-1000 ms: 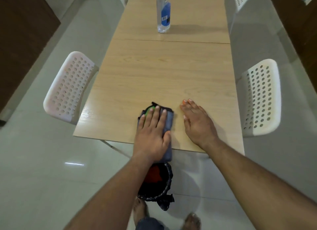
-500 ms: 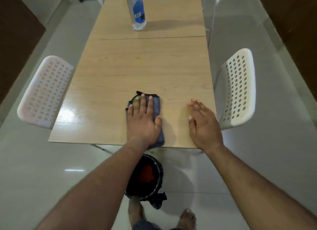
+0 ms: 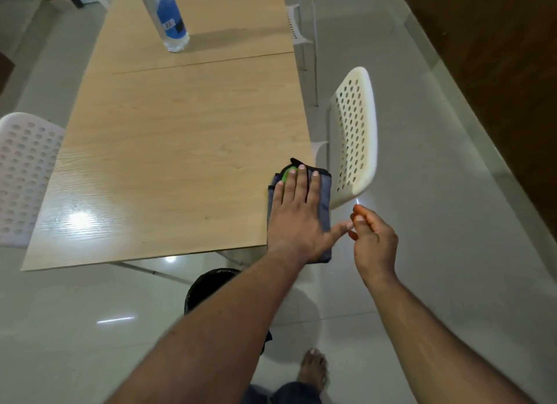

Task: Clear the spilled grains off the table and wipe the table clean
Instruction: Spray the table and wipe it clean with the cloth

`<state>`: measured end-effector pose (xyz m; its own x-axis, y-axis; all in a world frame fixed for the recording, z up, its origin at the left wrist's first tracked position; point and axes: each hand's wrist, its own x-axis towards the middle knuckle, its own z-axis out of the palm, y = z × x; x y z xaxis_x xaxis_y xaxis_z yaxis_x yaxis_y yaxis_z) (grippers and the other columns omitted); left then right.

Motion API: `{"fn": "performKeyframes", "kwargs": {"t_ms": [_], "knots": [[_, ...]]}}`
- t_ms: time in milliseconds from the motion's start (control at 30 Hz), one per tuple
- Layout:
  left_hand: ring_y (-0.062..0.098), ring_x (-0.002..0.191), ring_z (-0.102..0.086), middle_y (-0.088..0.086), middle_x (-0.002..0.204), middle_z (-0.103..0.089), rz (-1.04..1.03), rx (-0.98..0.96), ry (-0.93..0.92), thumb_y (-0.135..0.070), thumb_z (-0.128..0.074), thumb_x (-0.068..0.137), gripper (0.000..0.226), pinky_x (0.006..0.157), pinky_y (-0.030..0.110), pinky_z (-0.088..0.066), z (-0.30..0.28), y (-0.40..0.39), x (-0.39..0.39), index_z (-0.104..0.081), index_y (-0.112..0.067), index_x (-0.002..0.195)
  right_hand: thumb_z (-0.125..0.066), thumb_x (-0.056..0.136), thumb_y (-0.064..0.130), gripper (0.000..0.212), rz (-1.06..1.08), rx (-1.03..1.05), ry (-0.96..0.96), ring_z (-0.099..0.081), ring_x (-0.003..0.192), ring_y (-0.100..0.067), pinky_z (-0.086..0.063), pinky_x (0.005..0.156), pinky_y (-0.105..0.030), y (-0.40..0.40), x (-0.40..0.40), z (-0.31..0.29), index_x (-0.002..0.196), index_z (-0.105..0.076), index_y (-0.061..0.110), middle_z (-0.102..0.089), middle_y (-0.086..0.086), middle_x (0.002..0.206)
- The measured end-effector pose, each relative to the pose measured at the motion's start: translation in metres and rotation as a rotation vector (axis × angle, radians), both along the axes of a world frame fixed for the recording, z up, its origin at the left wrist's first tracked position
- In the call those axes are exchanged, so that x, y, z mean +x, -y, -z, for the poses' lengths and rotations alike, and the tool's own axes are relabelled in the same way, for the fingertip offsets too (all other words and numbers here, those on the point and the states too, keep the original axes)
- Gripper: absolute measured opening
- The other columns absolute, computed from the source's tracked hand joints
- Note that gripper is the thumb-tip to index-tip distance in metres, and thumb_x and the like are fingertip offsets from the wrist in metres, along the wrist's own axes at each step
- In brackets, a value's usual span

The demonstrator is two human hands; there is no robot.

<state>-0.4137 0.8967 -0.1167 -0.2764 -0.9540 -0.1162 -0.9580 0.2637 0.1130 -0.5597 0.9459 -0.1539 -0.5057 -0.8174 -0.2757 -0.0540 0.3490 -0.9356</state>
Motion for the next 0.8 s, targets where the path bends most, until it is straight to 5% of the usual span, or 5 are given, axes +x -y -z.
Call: {"fn": "performKeyframes", "kwargs": {"t_ms": [200,467,600,667,800], "knots": [[0.030,0.162,0.010,0.012,0.176,0.006,0.087,0.039,0.010,-0.046,-0.064,0.084,0.108,0.131,0.048,0.003,-0.008,-0.018,-0.020,-0.003,-0.015,0.168,-0.052,0.108,0.015,0.033,0.044,0.134,0.142,-0.072,0.112,-0.015,-0.064,0.087,-0.044,-0.022,-0.013,-0.003,0.136,-0.068,0.017,-0.073,0.003,0.122],[0.021,0.163,0.005,0.005,0.176,-0.009,0.081,0.331,-0.241,-0.014,-0.066,0.086,0.095,0.131,0.037,0.009,-0.045,-0.059,-0.029,-0.018,-0.017,0.168,-0.054,0.108,0.013,0.032,0.050,0.244,0.195,-0.073,0.107,-0.018,-0.065,0.087,-0.048,-0.065,-0.016,-0.048,0.136,-0.067,0.013,-0.072,-0.003,0.124],[0.025,0.131,-0.058,0.009,0.149,-0.056,-0.149,0.559,-0.620,-0.004,-0.057,0.091,0.071,0.101,0.021,-0.049,-0.087,-0.078,-0.023,-0.047,-0.024,0.157,-0.054,0.108,0.016,0.033,0.010,0.292,0.172,-0.071,0.108,-0.019,-0.065,0.086,-0.047,-0.087,-0.014,-0.087,0.138,-0.066,0.014,-0.069,-0.005,0.128],[0.014,0.097,-0.070,0.008,0.129,-0.068,-0.298,0.588,-0.840,-0.001,-0.055,0.091,0.067,0.070,0.010,-0.052,-0.112,-0.087,-0.018,-0.056,-0.028,0.152,-0.054,0.108,0.017,0.034,-0.005,0.298,0.205,-0.071,0.109,-0.020,-0.064,0.084,-0.045,-0.091,-0.012,-0.109,0.139,-0.064,0.013,-0.068,-0.005,0.129],[0.018,0.113,-0.068,0.005,0.125,-0.073,-0.424,0.597,-1.242,0.005,-0.058,0.085,0.057,0.078,0.012,-0.053,-0.177,-0.114,0.001,-0.071,-0.020,0.135,-0.054,0.107,0.023,0.025,-0.098,0.288,0.403,-0.073,0.103,-0.025,-0.062,0.077,-0.040,-0.091,0.003,-0.179,0.123,-0.070,0.012,-0.074,-0.014,0.117]]}}
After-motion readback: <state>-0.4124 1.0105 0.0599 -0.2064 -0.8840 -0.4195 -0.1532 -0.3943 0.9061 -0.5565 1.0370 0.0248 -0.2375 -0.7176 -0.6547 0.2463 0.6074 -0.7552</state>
